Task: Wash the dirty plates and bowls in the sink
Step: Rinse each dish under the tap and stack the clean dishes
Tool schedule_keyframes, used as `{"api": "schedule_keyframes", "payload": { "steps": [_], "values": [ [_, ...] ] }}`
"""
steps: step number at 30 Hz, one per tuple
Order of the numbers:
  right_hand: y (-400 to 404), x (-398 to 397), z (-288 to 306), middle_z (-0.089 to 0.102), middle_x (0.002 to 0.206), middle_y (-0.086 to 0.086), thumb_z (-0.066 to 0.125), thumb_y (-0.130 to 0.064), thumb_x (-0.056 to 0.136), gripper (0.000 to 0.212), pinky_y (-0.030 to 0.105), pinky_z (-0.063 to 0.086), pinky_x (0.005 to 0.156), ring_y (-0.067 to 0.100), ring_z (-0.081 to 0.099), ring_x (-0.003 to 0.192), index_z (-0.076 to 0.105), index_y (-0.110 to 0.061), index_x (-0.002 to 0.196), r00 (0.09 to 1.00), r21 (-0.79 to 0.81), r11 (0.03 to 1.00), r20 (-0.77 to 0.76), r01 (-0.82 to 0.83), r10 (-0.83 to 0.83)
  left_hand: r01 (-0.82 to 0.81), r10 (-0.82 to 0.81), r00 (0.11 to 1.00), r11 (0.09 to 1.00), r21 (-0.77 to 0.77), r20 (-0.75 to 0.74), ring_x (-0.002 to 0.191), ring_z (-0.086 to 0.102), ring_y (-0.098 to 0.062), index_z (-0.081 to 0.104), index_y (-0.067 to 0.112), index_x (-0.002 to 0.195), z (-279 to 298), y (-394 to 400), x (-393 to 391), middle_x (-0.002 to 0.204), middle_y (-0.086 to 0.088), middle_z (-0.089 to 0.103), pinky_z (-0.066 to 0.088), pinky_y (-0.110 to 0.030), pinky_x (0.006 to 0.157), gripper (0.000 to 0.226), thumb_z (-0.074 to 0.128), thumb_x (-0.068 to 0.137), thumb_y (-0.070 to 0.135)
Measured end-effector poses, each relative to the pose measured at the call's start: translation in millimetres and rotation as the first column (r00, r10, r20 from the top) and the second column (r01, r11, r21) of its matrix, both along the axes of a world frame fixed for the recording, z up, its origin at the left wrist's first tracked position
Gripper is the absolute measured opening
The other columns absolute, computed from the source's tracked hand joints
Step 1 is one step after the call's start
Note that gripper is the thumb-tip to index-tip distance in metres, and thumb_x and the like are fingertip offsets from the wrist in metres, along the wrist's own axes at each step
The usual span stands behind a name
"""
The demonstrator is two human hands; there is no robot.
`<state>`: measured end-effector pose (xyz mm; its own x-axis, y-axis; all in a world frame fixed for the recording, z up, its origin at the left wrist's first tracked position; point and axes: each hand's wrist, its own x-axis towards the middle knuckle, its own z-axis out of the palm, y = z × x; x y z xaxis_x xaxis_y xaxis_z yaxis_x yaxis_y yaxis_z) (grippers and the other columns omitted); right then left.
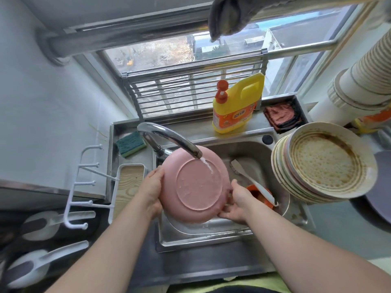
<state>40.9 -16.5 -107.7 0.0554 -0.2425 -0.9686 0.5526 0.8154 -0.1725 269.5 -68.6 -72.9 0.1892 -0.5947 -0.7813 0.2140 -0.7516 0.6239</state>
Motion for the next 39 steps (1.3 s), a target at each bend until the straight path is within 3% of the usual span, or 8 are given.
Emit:
{"api": "schedule_keyframes", "payload": {
  "steps": [4, 9, 14, 18, 27, 31, 34, 39],
  "values": [
    [-16.7, 5.9, -0.3, 0.072, 0.122, 0.011, 0.030, -0.074, 0.103, 0.071, 0.048, 0.056, 0.078, 0.034, 0.066, 0.112, 0.060, -0.019, 0.137, 1.000, -0.021, 1.000, 0.009, 0.020, -0.020, -0.041, 0.045, 0.996, 0.998, 0.050, -0.079, 0.066, 0.076, -0.020, 0.073, 0.017, 0.103, 8.2, 8.9, 4.5, 0.083, -0.004, 0.080, 0.054, -0.039, 0.070, 0.051, 0.039, 0.110, 0.054],
    [-30.7, 9.6, -6.7, 0.064, 0.144, 0.009, 0.031, -0.087, 0.090, 0.088, 0.058, 0.034, 0.116, 0.032, 0.055, 0.135, 0.053, -0.024, 0.148, 0.999, -0.055, 0.998, 0.041, 0.002, 0.000, -0.104, 0.111, 0.989, 0.992, 0.076, -0.102, 0.059, 0.071, -0.024, 0.070, 0.018, 0.080, 4.7, 17.3, 14.6, 0.078, -0.007, 0.070, 0.056, -0.035, 0.061, 0.035, 0.047, 0.102, 0.032],
    [-39.6, -7.3, 9.2, 0.070, 0.083, 0.000, 0.051, -0.039, 0.089, 0.022, 0.035, 0.049, 0.078, 0.020, 0.061, 0.085, 0.066, -0.023, 0.096, 1.000, -0.165, 0.986, -0.016, 0.023, -0.026, -0.130, 0.167, 0.967, 0.973, 0.190, -0.192, 0.097, 0.061, -0.039, 0.055, 0.006, 0.122, 3.9, 16.5, 12.7, 0.108, -0.022, 0.059, 0.050, -0.058, 0.101, 0.046, 0.037, 0.081, -0.002],
    [-45.4, -31.6, 20.4, 0.054, 0.090, 0.011, 0.040, -0.008, 0.098, 0.026, 0.033, 0.046, 0.071, 0.024, 0.048, 0.071, 0.060, -0.008, 0.115, 0.989, -0.298, 0.947, -0.056, 0.115, -0.138, -0.081, 0.131, 0.963, 0.974, 0.210, -0.237, 0.107, 0.063, -0.045, 0.043, -0.008, 0.134, -10.3, 13.6, 1.3, 0.122, -0.031, 0.057, 0.062, -0.053, 0.080, 0.059, 0.024, 0.080, -0.021],
    [-24.3, -84.4, 51.1, 0.069, 0.107, 0.021, 0.039, 0.001, 0.096, 0.039, 0.051, 0.060, 0.079, 0.037, 0.066, 0.093, 0.064, -0.009, 0.124, 0.852, -0.281, 0.852, -0.429, -0.442, 0.300, 0.276, -0.256, 0.924, 0.960, 0.034, -0.285, 0.110, 0.067, -0.045, 0.065, 0.022, 0.131, -20.1, 16.1, -36.6, 0.125, -0.023, 0.069, 0.063, -0.046, 0.077, 0.072, 0.034, 0.088, -0.026],
    [-11.1, -92.4, 85.3, 0.073, 0.106, 0.007, 0.042, 0.000, 0.096, 0.050, 0.031, 0.054, 0.054, 0.026, 0.069, 0.088, 0.068, -0.032, 0.124, 0.781, -0.379, 0.768, -0.577, -0.517, 0.241, 0.320, -0.314, 0.926, 0.947, -0.007, -0.207, 0.104, 0.073, -0.037, 0.061, 0.024, 0.136, -29.1, 16.0, -64.5, 0.119, -0.014, 0.076, 0.062, -0.050, 0.081, 0.051, 0.051, 0.101, -0.011],
    [-0.6, -97.0, 100.8, 0.076, 0.111, -0.010, 0.045, -0.006, 0.100, 0.060, 0.037, 0.063, 0.079, 0.018, 0.072, 0.105, 0.065, -0.059, 0.123, 0.716, -0.430, 0.682, -0.670, -0.591, 0.199, 0.299, -0.303, 0.942, 0.953, -0.051, -0.143, 0.095, 0.077, -0.030, 0.064, 0.016, 0.131, -34.6, 11.9, -88.3, 0.108, -0.009, 0.080, 0.063, -0.049, 0.083, 0.026, 0.056, 0.110, 0.029],
    [10.2, -98.7, 118.7, 0.066, 0.136, -0.021, 0.049, -0.031, 0.111, 0.046, 0.049, 0.055, 0.105, 0.011, 0.065, 0.124, 0.051, -0.068, 0.138, 0.672, -0.456, 0.675, -0.737, -0.580, 0.079, 0.192, -0.165, 0.920, 0.981, 0.042, -0.356, 0.107, 0.073, -0.027, 0.064, 0.027, 0.134, -24.4, -6.5, -118.2, 0.122, -0.002, 0.077, 0.059, -0.048, 0.091, 0.079, 0.041, 0.085, 0.085]
  ]
}}
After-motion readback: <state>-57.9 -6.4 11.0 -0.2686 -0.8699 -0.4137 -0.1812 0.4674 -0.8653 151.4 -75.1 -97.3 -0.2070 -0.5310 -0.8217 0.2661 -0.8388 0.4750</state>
